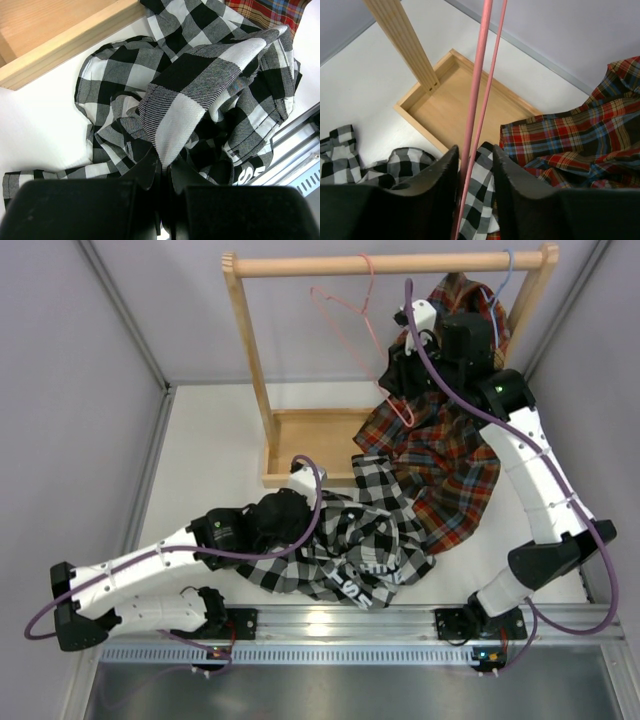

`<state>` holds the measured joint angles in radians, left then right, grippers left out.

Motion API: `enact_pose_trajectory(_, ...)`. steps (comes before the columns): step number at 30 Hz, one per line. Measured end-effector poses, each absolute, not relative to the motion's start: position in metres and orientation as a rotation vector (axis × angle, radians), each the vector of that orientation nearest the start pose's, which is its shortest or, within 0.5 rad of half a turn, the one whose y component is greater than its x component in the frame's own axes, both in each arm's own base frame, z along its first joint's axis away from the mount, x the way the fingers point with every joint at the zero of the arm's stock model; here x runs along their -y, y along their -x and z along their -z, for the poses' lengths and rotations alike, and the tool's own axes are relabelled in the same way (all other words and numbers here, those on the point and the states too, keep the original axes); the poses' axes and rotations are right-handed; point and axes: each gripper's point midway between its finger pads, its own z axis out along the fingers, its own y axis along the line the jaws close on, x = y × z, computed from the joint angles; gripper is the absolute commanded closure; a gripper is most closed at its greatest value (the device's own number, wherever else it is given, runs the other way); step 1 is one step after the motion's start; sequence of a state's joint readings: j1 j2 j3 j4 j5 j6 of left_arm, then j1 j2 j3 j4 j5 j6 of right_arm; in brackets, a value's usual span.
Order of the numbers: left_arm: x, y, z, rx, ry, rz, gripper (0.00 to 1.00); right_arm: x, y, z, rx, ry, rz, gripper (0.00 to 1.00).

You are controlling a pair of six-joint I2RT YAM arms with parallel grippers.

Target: Place the shirt on the hanger

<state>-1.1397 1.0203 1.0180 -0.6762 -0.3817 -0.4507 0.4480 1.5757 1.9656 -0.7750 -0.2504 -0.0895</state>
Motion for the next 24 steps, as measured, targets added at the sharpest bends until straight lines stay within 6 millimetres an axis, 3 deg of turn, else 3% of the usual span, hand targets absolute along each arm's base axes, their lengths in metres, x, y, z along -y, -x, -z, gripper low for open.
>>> enact_pose_trajectory(2, 0.246, -0.167, -0.215, -2.161, -0.557, 0.456, 1.0, -0.225, -0.377, -0.395, -1.854, 0.685, -0.478, 0.75)
enact_pose_trajectory(7, 0.244, -0.17, -0.216, -2.157, -0.536, 0.439, 1.0, -0.225, -0.378, -0.394, -1.855, 0.681, -0.474, 1.0)
enact_pose_trajectory(15, 0.235, -0.185, -0.216, -2.144, -0.404, 0.352, 1.0, -0.221, -0.377, -0.401, -1.867, 0.529, -0.514, 1.0)
enact_pose_trajectory(24, 0.234, -0.189, -0.213, -2.147, -0.378, 0.321, 1.0, -0.219, -0.366, -0.447, -1.753, 0.411, -0.594, 1.0)
